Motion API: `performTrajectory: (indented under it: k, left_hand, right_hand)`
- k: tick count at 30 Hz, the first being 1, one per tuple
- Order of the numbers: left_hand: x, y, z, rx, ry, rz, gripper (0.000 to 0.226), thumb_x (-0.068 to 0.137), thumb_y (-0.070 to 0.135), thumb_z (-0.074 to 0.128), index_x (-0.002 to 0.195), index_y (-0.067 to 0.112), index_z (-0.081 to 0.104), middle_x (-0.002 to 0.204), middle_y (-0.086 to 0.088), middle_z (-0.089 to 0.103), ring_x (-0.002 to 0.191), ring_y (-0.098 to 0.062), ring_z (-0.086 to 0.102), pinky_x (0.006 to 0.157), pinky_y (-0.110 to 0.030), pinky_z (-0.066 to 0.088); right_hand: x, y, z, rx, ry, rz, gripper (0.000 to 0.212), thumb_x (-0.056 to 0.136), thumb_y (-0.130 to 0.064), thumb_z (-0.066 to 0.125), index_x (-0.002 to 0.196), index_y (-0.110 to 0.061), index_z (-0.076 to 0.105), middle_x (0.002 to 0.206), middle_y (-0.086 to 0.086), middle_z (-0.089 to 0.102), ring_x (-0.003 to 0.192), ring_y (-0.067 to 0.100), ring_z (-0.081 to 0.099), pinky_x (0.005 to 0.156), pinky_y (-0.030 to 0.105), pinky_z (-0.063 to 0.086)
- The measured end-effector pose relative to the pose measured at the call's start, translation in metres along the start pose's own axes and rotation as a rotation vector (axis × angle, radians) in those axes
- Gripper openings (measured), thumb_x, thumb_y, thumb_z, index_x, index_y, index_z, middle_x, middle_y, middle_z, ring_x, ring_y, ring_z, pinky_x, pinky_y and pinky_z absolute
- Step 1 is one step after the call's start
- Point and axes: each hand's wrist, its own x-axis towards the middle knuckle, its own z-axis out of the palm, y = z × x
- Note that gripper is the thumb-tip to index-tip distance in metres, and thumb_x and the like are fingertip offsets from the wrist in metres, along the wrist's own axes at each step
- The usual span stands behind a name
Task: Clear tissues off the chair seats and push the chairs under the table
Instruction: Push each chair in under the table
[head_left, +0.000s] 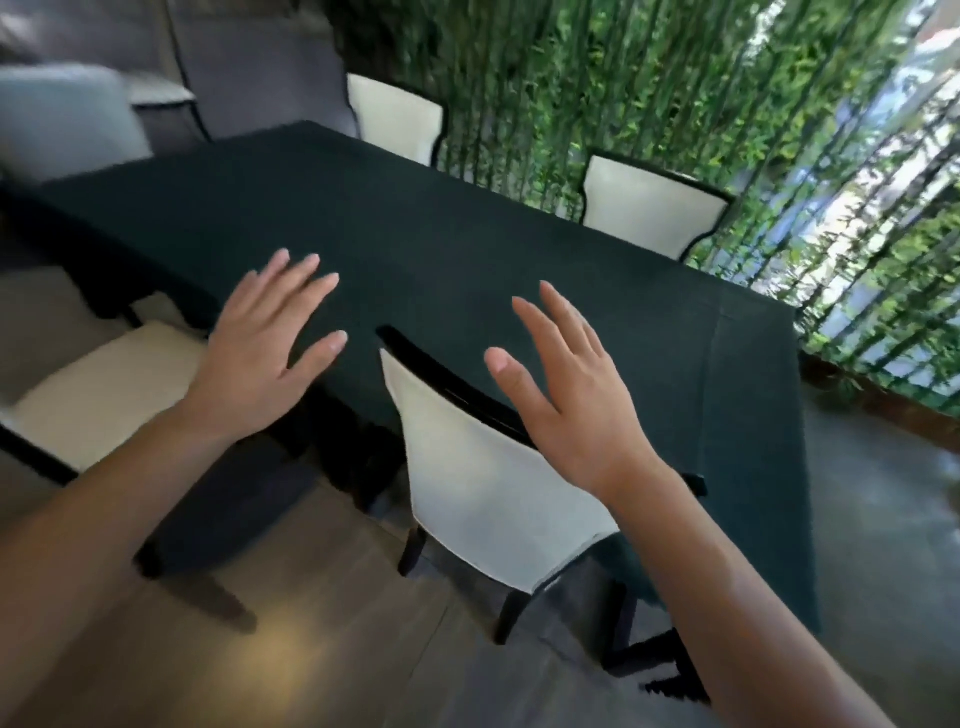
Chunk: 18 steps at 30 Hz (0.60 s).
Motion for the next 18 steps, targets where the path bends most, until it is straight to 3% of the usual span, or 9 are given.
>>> performTrajectory:
  k: [5,11,18]
  left_hand:
    - [-0.032,-0.06,-0.065,0.107,0.126,-0.23,0.068,0.101,0.058,0.034,0.157,0.02,0.036,0.169,0.002,0.021,0.158,-0.013,0.003,0.128,-0.046,0.009]
    - [-0.066,-0.117,-0.13,0.16,0.236,-0.318,0.065,0.103,0.059,0.03,0.157,0.023,0.036,0.17,0.004,0.019,0.158,-0.015,0.003,0.126,-0.053,0.014]
    - [-0.113,-0.174,-0.188,0.254,0.355,-0.413,0.063,0.103,0.054,0.034,0.154,0.018,0.042,0.168,-0.003,0.025,0.158,-0.021,0.011,0.127,-0.047,0.014]
  right_hand:
    - [0.038,-0.041,0.023,0.014,0.028,-0.149,0.072,0.098,-0.071,0.026,0.159,-0.032,0.03,0.17,-0.014,0.013,0.157,0.007,0.004,0.126,0.037,0.017]
    - [0.076,-0.11,0.058,0.035,0.033,-0.308,0.059,0.103,-0.064,0.03,0.157,-0.039,0.032,0.169,-0.019,0.012,0.157,0.006,0.004,0.125,0.036,0.02]
    - [0.111,-0.201,0.11,0.131,-0.017,-0.396,0.062,0.102,-0.062,0.031,0.159,-0.036,0.03,0.169,-0.018,0.012,0.156,0.004,0.004,0.126,0.04,0.019]
